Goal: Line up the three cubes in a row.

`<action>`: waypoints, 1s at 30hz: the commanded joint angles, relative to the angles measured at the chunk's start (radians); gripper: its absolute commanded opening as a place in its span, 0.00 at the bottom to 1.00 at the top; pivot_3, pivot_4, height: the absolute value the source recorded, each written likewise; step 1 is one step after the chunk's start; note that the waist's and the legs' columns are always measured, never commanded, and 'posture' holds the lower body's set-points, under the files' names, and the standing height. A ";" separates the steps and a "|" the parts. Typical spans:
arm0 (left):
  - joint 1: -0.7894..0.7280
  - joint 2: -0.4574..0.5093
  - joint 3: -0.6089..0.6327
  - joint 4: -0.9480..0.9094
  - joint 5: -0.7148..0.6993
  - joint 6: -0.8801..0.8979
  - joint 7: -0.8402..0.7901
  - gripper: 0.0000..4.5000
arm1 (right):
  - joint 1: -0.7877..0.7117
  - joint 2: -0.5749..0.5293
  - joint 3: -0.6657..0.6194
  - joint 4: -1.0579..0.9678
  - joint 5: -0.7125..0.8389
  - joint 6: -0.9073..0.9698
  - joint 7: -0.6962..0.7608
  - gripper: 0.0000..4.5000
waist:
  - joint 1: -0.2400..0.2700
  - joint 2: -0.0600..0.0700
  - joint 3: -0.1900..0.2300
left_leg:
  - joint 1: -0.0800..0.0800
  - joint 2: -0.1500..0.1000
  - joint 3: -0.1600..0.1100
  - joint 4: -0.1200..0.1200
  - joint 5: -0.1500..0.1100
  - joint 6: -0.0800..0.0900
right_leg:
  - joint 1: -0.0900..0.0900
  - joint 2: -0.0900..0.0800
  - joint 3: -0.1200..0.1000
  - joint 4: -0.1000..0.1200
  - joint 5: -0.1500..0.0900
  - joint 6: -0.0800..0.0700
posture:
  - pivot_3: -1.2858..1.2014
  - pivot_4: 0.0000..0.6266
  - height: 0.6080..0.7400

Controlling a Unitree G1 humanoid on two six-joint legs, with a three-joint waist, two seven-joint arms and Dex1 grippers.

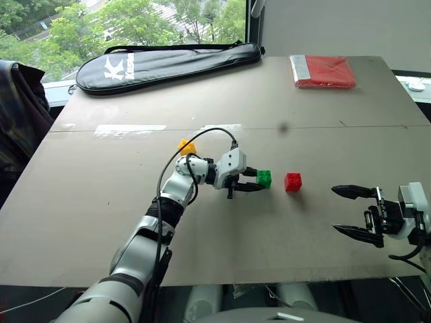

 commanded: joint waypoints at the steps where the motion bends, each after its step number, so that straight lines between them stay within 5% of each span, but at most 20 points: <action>1: -0.026 -0.014 0.004 0.035 0.017 -0.055 -0.011 0.28 | 0.007 0.006 -0.039 -0.009 -0.001 -0.027 0.018 1.00 | -0.001 0.000 0.000 | 0.000 0.000 0.000 0.000 0.000 0.000 | 0.000 0.000 0.000 0.000 0.000 0.000 | 0.52 0.24 0.70; 11: -0.034 -0.010 0.009 0.081 0.050 -0.088 -0.011 0.28 | -0.022 0.013 -0.032 0.038 -0.010 -0.052 0.044 1.00 | 0.001 0.000 0.000 | 0.000 0.000 0.000 0.000 0.000 0.000 | 0.000 0.000 0.000 0.000 0.000 0.000 | 0.52 0.24 0.70; 18: -0.034 -0.012 0.018 0.100 0.074 -0.109 0.037 0.99 | -0.042 0.013 -0.023 0.059 -0.011 -0.062 0.054 1.00 | 0.002 0.000 0.000 | 0.000 0.000 -0.001 0.000 0.000 0.000 | 0.000 0.000 0.000 0.001 0.000 0.000 | 0.52 0.24 0.70; 26: 0.025 0.049 0.080 -0.065 -0.009 -0.041 0.007 0.99 | -0.059 0.002 -0.003 0.065 0.007 -0.063 0.054 1.00 | -0.007 0.000 0.000 | 0.000 0.001 -0.001 0.001 0.000 0.000 | 0.000 0.000 0.000 0.001 0.000 0.000 | 0.52 0.24 0.70; 30: 0.115 0.144 0.137 -0.340 -0.115 0.119 -0.026 0.99 | -0.091 0.015 -0.004 0.039 0.023 -0.026 0.050 1.00 | -0.016 0.000 0.000 | 0.000 0.003 -0.002 0.001 0.000 0.000 | -0.001 0.000 0.000 0.002 0.000 0.000 | 0.52 0.24 0.70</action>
